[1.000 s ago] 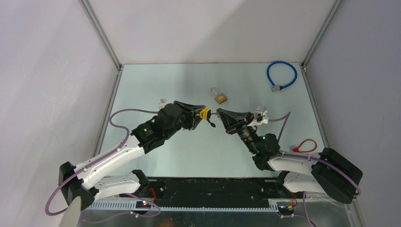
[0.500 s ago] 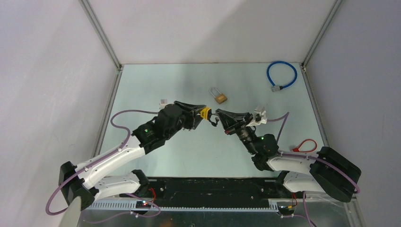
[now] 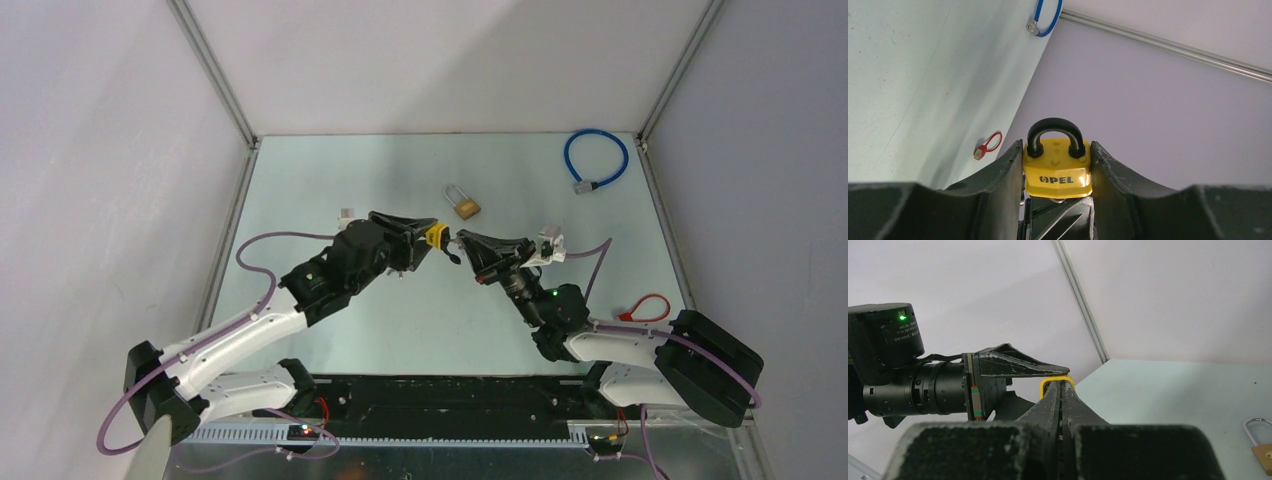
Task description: Unlock with the key
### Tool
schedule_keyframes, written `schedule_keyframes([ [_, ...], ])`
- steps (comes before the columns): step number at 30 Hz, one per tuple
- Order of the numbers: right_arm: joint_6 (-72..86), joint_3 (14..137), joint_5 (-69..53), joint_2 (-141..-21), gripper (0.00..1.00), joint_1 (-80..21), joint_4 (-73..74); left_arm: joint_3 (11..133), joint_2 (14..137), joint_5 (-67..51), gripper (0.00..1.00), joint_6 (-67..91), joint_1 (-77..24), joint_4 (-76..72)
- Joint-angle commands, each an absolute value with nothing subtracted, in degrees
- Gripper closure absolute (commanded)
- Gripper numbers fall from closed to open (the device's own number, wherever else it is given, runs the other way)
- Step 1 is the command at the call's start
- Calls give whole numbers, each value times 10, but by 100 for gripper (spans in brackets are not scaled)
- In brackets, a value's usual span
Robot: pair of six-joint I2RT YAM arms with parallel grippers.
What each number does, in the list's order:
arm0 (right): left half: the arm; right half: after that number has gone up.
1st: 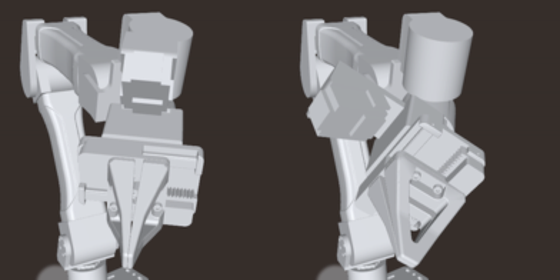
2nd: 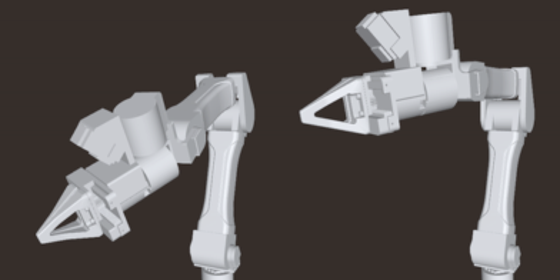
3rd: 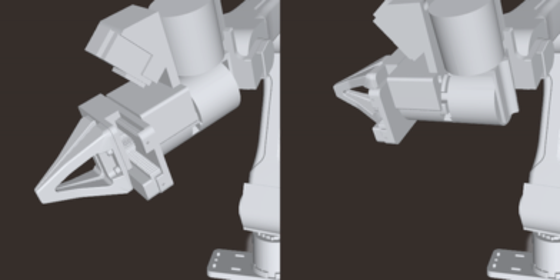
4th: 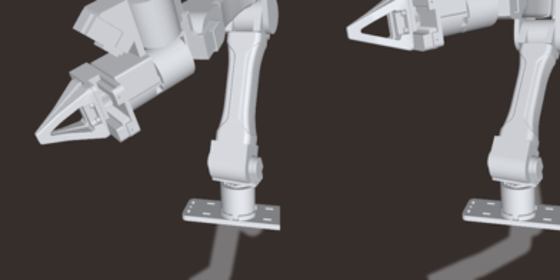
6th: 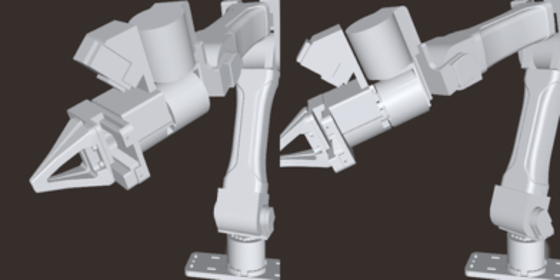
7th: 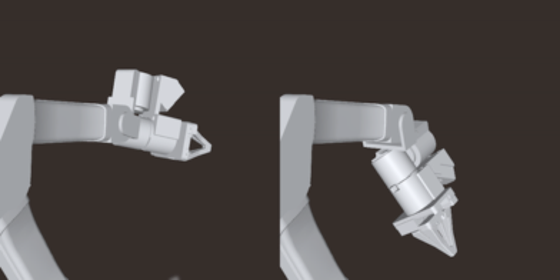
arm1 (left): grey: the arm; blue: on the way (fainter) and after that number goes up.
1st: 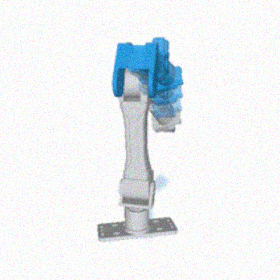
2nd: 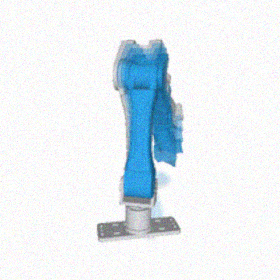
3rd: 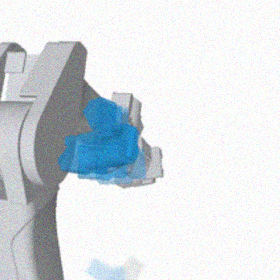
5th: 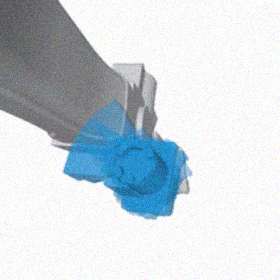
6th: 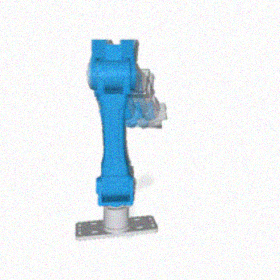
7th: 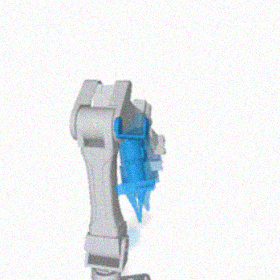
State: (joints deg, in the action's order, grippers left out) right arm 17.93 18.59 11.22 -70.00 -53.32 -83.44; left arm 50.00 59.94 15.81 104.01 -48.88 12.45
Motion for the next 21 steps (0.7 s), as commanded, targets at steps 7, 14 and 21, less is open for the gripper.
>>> schedule_keyframes([
  [7,160,213,131,-710,100,-537,-869,494,589,151,100,1056,-486,64],
  [14,158,217,132,-708,100,-535,-869,492,591,150,100,1059,-486,62],
  [21,159,218,136,-715,100,-534,-870,490,590,149,100,1060,-486,56],
])
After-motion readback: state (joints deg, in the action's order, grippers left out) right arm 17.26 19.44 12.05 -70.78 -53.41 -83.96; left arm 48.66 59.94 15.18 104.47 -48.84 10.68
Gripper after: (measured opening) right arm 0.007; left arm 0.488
